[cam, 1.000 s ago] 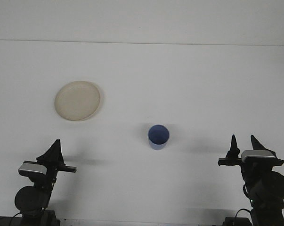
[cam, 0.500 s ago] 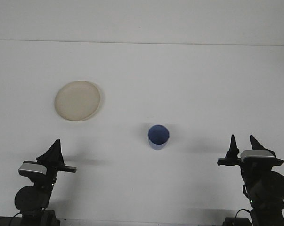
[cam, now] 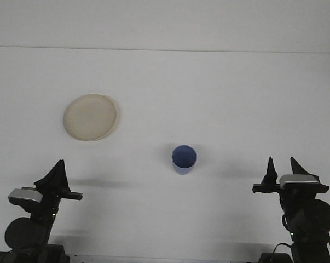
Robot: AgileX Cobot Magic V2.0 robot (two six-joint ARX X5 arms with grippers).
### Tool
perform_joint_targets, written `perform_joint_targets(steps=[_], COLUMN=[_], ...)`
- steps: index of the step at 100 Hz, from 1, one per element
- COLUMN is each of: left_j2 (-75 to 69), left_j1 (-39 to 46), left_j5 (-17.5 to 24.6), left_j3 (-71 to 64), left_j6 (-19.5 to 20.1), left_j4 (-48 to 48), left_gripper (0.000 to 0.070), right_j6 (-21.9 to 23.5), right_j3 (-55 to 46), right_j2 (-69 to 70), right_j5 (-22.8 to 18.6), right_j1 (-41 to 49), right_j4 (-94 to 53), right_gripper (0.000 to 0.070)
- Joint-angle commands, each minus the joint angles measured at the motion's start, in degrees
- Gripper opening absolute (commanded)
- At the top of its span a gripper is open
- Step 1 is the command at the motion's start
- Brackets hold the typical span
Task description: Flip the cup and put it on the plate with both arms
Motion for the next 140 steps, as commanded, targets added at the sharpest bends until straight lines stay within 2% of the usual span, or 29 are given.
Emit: perform_joint_targets(steps=[1, 19, 39, 56, 65, 95, 102, 104, 110, 113, 121, 126, 131, 140], left_j2=[2.4, 14.5, 29.2, 41.3, 46.3, 51.1, 51.0, 50.9, 50.9, 50.9, 50.9, 50.9, 50.9, 50.9], left_j1=[0.1, 0.1, 0.1, 0.1, 0.1, 0.1, 0.1, 0.1, 0.1, 0.1, 0.1, 0.1, 0.1, 0.0], left_j5=[-0.2, -0.2, -0.1, 0.7, 0.7, 0.7, 0.7, 0.7, 0.7, 0.7, 0.7, 0.7, 0.7, 0.7], left_j3=[5.5, 23.5, 41.0, 53.1, 57.2, 59.3, 59.3, 59.3, 59.3, 59.3, 59.3, 59.3, 59.3, 59.3], left_j6=[-2.4, -1.4, -0.4, 5.8, 7.4, 7.7, 5.8, 5.0, 4.1, 4.2, 4.2, 4.2, 4.3, 4.3], left_j4=[-4.5, -22.4, -37.8, -51.8, -57.6, -56.5, -55.9, -55.9, -55.9, -56.0, -56.1, -56.3, -56.4, -56.6], left_gripper=[0.0011, 0.0012, 0.0012, 0.0012, 0.0012, 0.0012, 0.0028, 0.0043, 0.0148, 0.0252, 0.0476, 0.0588, 0.0631, 0.063], right_j6=[1.0, 1.0, 1.0, 1.0, 1.0, 1.0, 1.0, 1.0, 1.0, 1.0, 1.0, 1.0, 1.0, 1.0], right_j3=[0.3, 0.3, 0.3, 0.3, 0.3, 0.3, 0.3, 0.3, 0.3, 0.3, 0.3, 0.3, 0.3, 0.3], right_j2=[0.2, 0.2, 0.2, 0.2, 0.2, 0.2, 0.2, 0.2, 0.2, 0.2, 0.2, 0.2, 0.2, 0.2], right_j5=[0.0, 0.0, 0.0, 0.0, 0.0, 0.0, 0.0, 0.0, 0.0, 0.0, 0.0, 0.0, 0.0, 0.0], right_j1=[0.0, 0.0, 0.0, 0.0, 0.0, 0.0, 0.0, 0.0, 0.0, 0.0, 0.0, 0.0, 0.0, 0.0], right_j4=[0.6, 0.5, 0.5, 0.5, 0.5, 0.5, 0.5, 0.5, 0.5, 0.5, 0.5, 0.5, 0.5, 0.5], right_gripper=[0.0388, 0.0388, 0.0388, 0.0388, 0.0388, 0.0388, 0.0388, 0.0388, 0.0388, 0.0388, 0.0388, 0.0388, 0.0388, 0.0388])
